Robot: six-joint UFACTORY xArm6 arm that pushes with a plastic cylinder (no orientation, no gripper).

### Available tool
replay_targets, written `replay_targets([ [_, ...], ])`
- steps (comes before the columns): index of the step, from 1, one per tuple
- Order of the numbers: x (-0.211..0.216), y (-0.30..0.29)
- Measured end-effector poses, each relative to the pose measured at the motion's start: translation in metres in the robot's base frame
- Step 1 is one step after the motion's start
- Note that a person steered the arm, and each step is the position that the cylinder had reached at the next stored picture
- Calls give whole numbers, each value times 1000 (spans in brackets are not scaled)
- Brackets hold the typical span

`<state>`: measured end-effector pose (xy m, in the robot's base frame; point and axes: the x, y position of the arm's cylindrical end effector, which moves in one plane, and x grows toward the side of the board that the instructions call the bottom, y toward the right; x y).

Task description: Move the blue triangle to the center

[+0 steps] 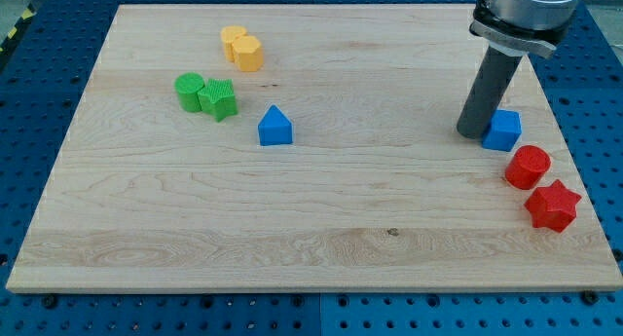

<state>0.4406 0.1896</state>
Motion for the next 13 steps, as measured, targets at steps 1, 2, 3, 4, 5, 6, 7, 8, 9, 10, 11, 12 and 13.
replay_targets([
  [1, 0, 8],
  [2, 0, 10],
  [3, 0, -1],
  [4, 6, -34],
  [5, 33, -74],
  [6, 74, -108],
  [7, 82, -174],
  [8, 68, -244],
  [9, 39, -301],
  [10, 21, -305],
  [11, 20, -290],
  [12, 9, -244],
  [13, 5, -204],
])
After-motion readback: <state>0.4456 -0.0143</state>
